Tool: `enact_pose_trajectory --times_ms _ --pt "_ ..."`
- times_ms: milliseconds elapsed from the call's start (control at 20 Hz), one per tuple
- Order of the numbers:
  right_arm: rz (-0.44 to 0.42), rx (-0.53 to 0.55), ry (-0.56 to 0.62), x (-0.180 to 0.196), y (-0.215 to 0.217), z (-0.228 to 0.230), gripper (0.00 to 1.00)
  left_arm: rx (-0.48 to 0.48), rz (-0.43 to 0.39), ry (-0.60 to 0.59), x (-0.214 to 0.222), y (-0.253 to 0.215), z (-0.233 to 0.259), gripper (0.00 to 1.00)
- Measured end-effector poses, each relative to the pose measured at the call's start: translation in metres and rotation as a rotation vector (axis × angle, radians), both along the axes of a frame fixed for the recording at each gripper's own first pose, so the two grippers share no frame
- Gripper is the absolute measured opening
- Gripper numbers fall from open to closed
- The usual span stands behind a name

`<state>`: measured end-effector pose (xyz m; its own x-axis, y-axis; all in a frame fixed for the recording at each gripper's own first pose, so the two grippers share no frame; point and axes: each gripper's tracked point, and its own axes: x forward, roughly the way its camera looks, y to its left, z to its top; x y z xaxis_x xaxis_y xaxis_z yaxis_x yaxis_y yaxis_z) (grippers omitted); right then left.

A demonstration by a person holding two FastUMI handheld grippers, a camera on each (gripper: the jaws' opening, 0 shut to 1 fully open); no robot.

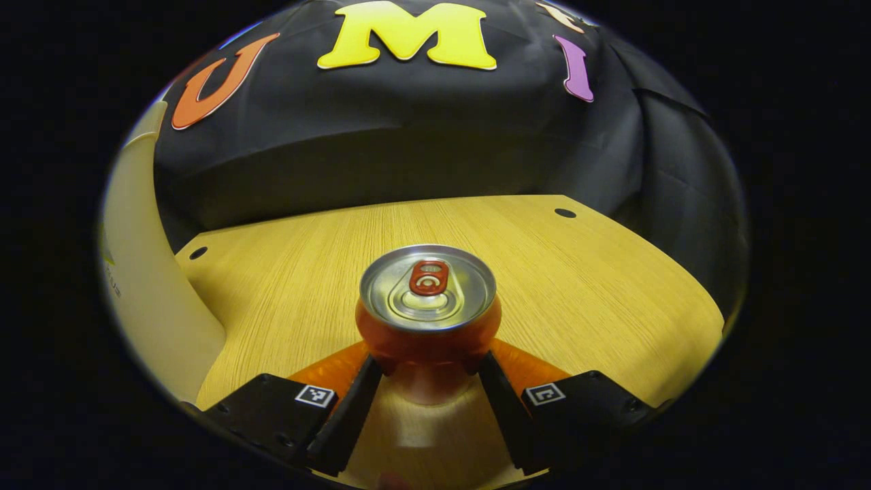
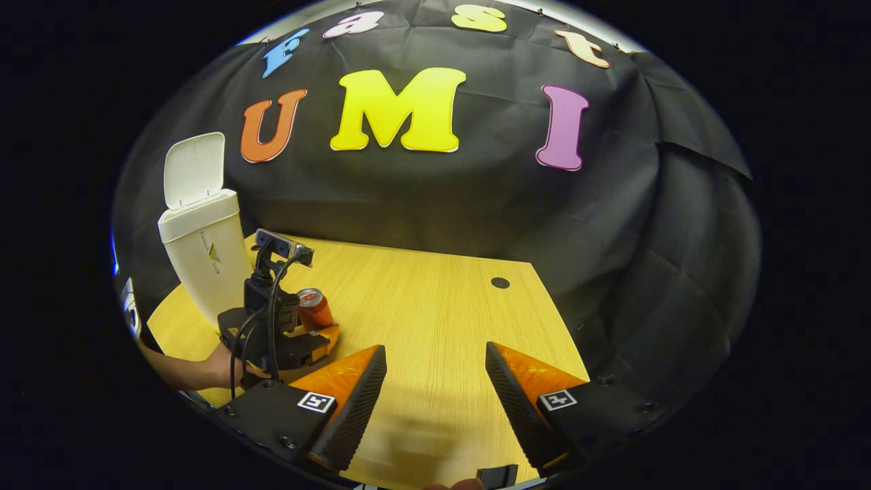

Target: Press the lid of the desktop garbage bin to open it, pick up the crumpled paper on the desktop and throw it into the bin, then pick up the pop can on the desktop and drop it into the bin, and finally close the garbage bin lid.

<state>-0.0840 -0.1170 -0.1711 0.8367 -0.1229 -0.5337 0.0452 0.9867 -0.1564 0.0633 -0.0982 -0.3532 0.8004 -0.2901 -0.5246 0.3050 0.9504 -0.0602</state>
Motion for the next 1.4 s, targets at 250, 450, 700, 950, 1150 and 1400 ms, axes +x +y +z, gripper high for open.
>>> enact_pose_trajectory --times_ms 250,450,700,950,1150,1400 --pt "-0.006 0.021 -0.022 -0.005 0.006 0.002 0.91 -0.031 0.017 -0.060 0.001 0.003 0.055 0.85" --pt "0.008 0.041 -0.058 -0.005 0.013 0.014 0.92 -0.034 0.038 -0.156 -0.003 0.017 0.131 0.84" --pt "0.009 0.065 -0.123 0.005 0.019 0.033 0.92 -0.035 0.111 -0.275 0.002 0.063 0.219 0.84" --pt "0.057 0.066 -0.163 0.015 0.039 0.044 0.93 0.044 0.238 -0.366 0.013 0.146 0.266 0.84" --pt "0.066 0.102 -0.166 0.026 0.055 0.046 0.93 0.039 0.369 -0.365 0.015 0.213 0.278 0.84" --pt "0.106 0.113 -0.151 0.038 0.079 0.048 0.93 0.056 0.522 -0.313 0.013 0.287 0.269 0.84"
